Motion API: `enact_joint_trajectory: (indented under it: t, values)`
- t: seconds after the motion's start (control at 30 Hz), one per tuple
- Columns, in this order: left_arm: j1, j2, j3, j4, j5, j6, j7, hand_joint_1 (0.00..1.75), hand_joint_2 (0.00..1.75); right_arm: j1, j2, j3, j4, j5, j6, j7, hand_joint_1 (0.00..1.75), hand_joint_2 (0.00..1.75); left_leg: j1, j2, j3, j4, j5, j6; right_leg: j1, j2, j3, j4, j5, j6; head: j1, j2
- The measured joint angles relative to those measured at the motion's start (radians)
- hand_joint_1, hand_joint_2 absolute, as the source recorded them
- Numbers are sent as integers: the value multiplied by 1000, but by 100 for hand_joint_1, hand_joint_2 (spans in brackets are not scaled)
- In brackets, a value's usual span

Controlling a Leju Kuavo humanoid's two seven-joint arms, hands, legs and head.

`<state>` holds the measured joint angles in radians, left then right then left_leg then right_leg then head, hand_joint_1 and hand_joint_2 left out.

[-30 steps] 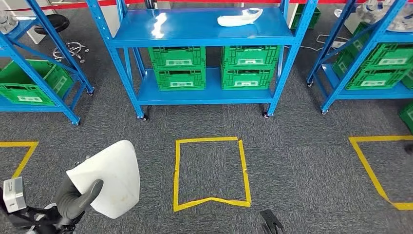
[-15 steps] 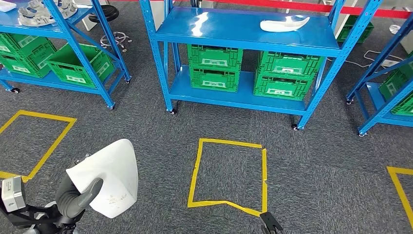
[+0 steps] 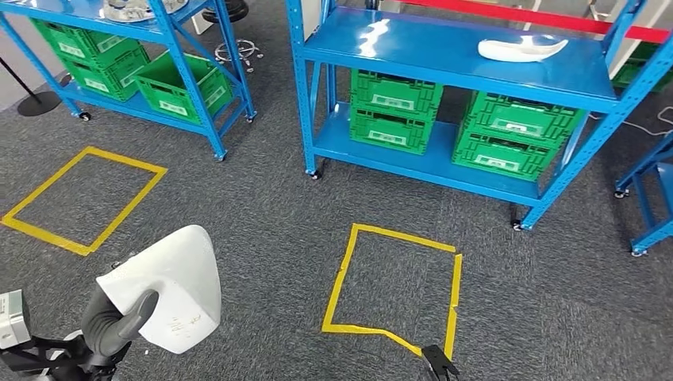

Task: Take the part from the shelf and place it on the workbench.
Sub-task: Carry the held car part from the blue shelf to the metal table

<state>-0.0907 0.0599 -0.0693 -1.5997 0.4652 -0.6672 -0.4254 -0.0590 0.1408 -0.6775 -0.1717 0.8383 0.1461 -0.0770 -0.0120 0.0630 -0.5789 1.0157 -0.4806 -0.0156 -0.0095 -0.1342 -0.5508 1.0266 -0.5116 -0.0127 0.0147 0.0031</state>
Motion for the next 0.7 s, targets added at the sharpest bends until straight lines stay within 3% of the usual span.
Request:
enact_joint_trajectory:
  t: [0.03, 0.07, 0.1, 0.17, 0.23, 0.27, 0.3, 0.33, 0.4, 0.47, 0.5, 0.53, 0.6, 0.67, 0.7]
  values:
    - [1, 1, 2, 0, 1, 0, 0, 175, 175, -2, 2, 0, 0, 1, 0, 1, 0, 0, 3, -13, 0, -4, 4, 5, -1, 0, 2, 0, -2, 7, 0, 0]
    - [0, 2, 4, 0, 2, 0, 0, 175, 175, -4, 3, 0, 0, 1, 1, 2, 0, 0, 6, -26, 1, -8, 8, 10, -3, 19, 0, 10, -12, 13, 1, 0]
    - [-1, 2, 6, 0, 3, 0, -1, 175, 175, -6, 4, 0, 0, 2, 2, 1, 0, 0, 10, -38, 4, -13, 13, 16, -4, 48, -10, 36, -31, 18, 2, 0]
    - [-2, 0, 8, 1, 4, -1, -1, 175, 175, -7, 5, 0, 0, 4, 4, 1, 0, 0, 13, -62, 3, -16, 19, 25, -6, 112, -61, 149, -92, 22, 6, 0]
    - [1, -2, 8, 3, 4, -1, 0, 175, 175, -6, 6, 0, 0, 5, 5, 2, 0, 0, 13, -92, -3, -12, 21, 27, -6, 128, -119, 265, -132, 22, 8, 0]
    - [2, -2, 8, 4, 4, -1, 0, 175, 175, -6, 6, 0, 0, 6, 5, 2, 0, 0, 13, -107, -5, -9, 21, 27, -6, 130, -129, 280, -125, 21, 8, 0]
    - [3, -2, 8, 5, 4, -1, 0, 175, 175, -6, 6, 0, 0, 7, 4, 2, 0, 0, 14, -123, -6, -6, 21, 26, -7, 132, -118, 253, -99, 20, 9, 0]
    - [3, -2, 8, 5, 4, -1, 0, 175, 175, -7, 6, 0, 0, 8, 4, 2, 0, 0, 15, -138, -8, -1, 20, 24, -8, 141, -91, 192, -61, 19, 9, 0]
    - [1, -2, 8, 5, 3, -1, 1, 175, 175, -10, 6, 0, 0, 9, 4, 2, 0, 0, 16, -166, -14, 10, 17, 13, -12, 182, -34, 67, -15, 18, 9, 0]
    - [-2, -2, 9, 3, 3, -1, 3, 175, 175, -12, 7, 1, 0, 10, 3, 3, 0, 0, 16, -189, -23, 14, 19, -2, -12, 202, -15, 21, -10, 13, 9, 0]
    - [-2, -1, 11, 2, 2, -1, 5, 175, 175, -13, 8, 1, 0, 10, 3, 4, 0, 0, 17, -200, -27, 11, 23, -10, -10, 191, -14, 19, -8, 8, 10, 0]
    - [-2, 0, 14, 1, 2, -1, 6, 175, 175, -14, 10, 1, 0, 11, 4, 4, 0, 0, 19, -203, -31, 9, 26, -17, -10, 179, -13, 16, -4, 1, 10, 0]
    - [-5, 2, 20, -2, 3, 0, 10, 175, 175, -16, 12, 1, 0, 13, 4, 6, 0, 0, 17, -159, -48, 35, 8, -27, -11, 154, -8, 7, 2, -15, 4, 0]
    - [-10, 2, 23, -3, 4, 0, 13, 175, 175, -15, 13, 0, 0, 16, 5, 7, 0, 0, 16, -92, -97, 138, -51, -35, -9, 128, -6, 3, 3, -26, -2, 0]
    - [-10, 2, 23, -3, 4, 0, 14, 175, 175, -15, 13, 0, 0, 17, 6, 8, 0, 0, 18, -78, -129, 207, -84, -38, -7, 114, -6, 3, 3, -28, -4, 0]
